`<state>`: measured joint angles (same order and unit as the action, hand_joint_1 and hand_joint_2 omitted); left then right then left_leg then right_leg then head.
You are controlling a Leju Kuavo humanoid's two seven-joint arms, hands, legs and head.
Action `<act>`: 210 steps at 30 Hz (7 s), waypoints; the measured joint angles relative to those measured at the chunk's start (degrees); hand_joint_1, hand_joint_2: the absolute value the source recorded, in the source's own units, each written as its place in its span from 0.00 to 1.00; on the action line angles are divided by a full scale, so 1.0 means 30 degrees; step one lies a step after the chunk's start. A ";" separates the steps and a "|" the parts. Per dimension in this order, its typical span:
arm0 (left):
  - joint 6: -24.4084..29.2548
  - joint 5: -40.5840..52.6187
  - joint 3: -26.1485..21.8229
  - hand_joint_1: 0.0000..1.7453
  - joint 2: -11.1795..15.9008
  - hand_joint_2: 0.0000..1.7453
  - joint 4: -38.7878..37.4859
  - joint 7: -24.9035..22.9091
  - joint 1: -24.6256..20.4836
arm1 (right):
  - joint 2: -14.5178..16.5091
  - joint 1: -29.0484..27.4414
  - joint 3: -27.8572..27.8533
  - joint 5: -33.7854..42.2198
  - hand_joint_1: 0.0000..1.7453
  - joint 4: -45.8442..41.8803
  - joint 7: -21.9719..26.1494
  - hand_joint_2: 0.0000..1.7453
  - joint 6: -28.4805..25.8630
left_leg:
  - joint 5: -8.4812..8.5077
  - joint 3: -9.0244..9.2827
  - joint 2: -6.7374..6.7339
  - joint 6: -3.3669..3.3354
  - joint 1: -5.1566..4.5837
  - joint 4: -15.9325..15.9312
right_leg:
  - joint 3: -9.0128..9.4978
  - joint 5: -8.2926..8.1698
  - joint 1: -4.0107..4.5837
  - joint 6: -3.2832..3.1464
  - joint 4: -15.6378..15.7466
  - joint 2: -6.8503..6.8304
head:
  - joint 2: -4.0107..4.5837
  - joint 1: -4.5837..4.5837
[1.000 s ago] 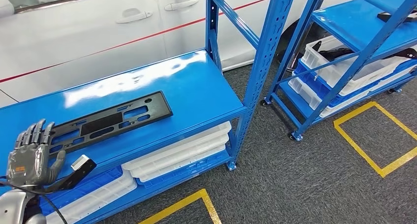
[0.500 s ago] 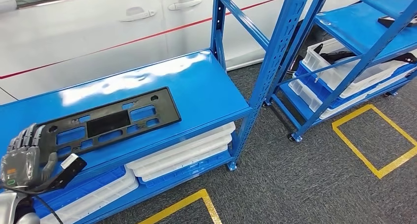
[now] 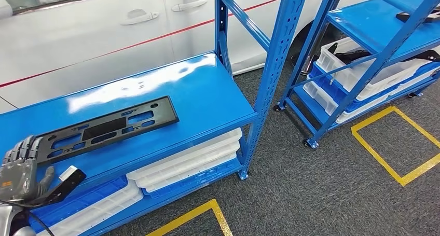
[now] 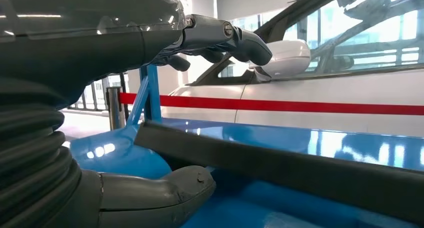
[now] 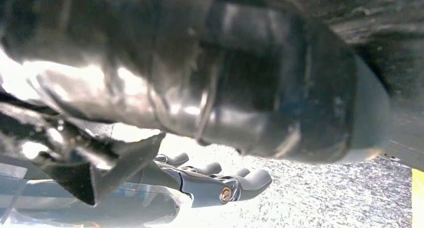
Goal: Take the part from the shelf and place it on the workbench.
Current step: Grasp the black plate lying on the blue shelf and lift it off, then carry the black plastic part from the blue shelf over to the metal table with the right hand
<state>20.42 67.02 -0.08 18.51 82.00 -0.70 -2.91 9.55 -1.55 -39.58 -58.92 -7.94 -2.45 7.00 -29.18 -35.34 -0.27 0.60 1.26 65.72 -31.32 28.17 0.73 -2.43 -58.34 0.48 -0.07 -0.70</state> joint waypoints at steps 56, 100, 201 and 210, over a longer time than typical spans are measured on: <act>0.0106 -0.0306 0.2623 0.00 -0.0647 1.00 -0.6802 0.2227 -0.4145 | -0.0191 0.0044 0.0066 -0.0330 0.00 0.0053 0.0095 1.00 0.0206 | -0.1428 -0.0754 0.0125 -0.0029 -0.0147 0.1426 | 0.0052 -0.0570 0.0000 -0.0221 0.0658 -0.0138 | 0.0000 0.0000; -0.0386 0.2656 0.6741 1.00 0.0166 1.00 -0.8841 0.1941 -0.6839 | -0.0393 0.0033 0.0159 -0.0337 0.00 0.0089 -0.0255 0.00 0.1310 | 0.0685 0.1204 0.0144 -0.0477 -0.0225 -0.2508 | -0.0086 -0.0263 0.0117 0.0295 0.0084 -0.0142 | 0.0000 0.0007; 0.6368 0.7595 -0.0904 1.00 0.0259 1.00 1.0107 0.6233 0.2865 | -0.0204 0.0126 0.0326 -0.0393 0.00 0.0138 -0.0319 0.00 0.1049 | -0.0916 0.2614 -0.0130 -0.0618 -0.0321 -0.2046 | -0.1727 -0.1097 0.0234 -0.0123 -0.0645 0.0176 | 0.0000 0.0006; 0.6497 0.7619 -0.4198 1.00 -0.3049 1.00 1.3813 0.5786 0.6000 | -0.0341 0.0033 0.0199 -0.0301 0.00 0.0148 0.0086 0.00 0.1062 | 0.0693 0.1314 -0.0215 -0.1074 -0.0189 -0.2727 | -0.2598 0.2519 -0.0086 0.1201 -0.4766 0.0098 | 0.0000 0.0015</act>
<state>39.91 89.88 -12.68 9.36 123.44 16.65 15.09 8.53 -1.45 -38.99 -59.82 -7.50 -2.19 10.19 -27.10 -31.40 -0.91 -2.62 0.70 57.54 -39.11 35.73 0.47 1.17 -72.64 0.77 -0.07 -0.66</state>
